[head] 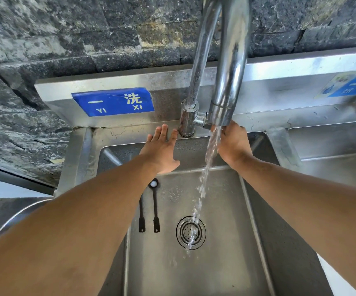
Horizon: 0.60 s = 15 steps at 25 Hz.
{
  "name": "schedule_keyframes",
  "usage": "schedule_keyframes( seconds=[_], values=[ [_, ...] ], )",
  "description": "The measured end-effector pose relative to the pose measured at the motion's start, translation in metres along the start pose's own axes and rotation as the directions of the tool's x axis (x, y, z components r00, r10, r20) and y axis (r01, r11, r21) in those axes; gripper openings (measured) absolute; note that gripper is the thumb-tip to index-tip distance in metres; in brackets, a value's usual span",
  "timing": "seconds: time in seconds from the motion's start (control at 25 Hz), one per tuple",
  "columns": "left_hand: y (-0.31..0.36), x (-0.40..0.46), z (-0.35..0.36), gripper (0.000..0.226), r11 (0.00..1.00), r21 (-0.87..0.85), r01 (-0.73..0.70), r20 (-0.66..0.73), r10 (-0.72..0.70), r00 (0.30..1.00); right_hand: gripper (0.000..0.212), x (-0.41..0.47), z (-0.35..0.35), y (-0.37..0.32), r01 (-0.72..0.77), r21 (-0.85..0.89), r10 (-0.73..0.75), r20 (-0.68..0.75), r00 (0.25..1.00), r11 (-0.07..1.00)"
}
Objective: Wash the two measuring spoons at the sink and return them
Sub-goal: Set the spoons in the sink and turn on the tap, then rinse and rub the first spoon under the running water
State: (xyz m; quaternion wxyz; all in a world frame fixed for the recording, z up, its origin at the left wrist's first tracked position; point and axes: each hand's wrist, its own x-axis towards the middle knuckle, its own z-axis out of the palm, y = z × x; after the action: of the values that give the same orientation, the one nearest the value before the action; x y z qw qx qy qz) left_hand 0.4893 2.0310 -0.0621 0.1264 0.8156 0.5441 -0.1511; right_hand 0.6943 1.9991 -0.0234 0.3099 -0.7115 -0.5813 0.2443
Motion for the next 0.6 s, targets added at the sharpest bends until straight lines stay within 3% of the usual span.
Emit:
schedule_keyframes(
  seconds=[0.2, 0.44, 0.6],
  values=[
    [-0.004, -0.007, 0.008, 0.092, 0.998, -0.055, -0.027, -0.106, 0.021, 0.994, 0.024, -0.015, 0.013, 0.017, -0.093, 0.085, 0.095, -0.017, 0.995, 0.992],
    [-0.011, -0.064, 0.067, 0.06, 0.991, -0.115, -0.072, -0.362, 0.026, 0.932, 0.016, -0.034, 0.056, 0.042, -0.143, 0.04, 0.133, 0.186, 0.973, 0.989],
    [-0.021, -0.1, 0.127, 0.048, 0.957, -0.278, 0.083, -0.213, -0.146, 0.966, 0.012, -0.051, 0.096, 0.057, -0.034, -0.057, 0.051, 0.322, 0.945, 0.998]
  ],
)
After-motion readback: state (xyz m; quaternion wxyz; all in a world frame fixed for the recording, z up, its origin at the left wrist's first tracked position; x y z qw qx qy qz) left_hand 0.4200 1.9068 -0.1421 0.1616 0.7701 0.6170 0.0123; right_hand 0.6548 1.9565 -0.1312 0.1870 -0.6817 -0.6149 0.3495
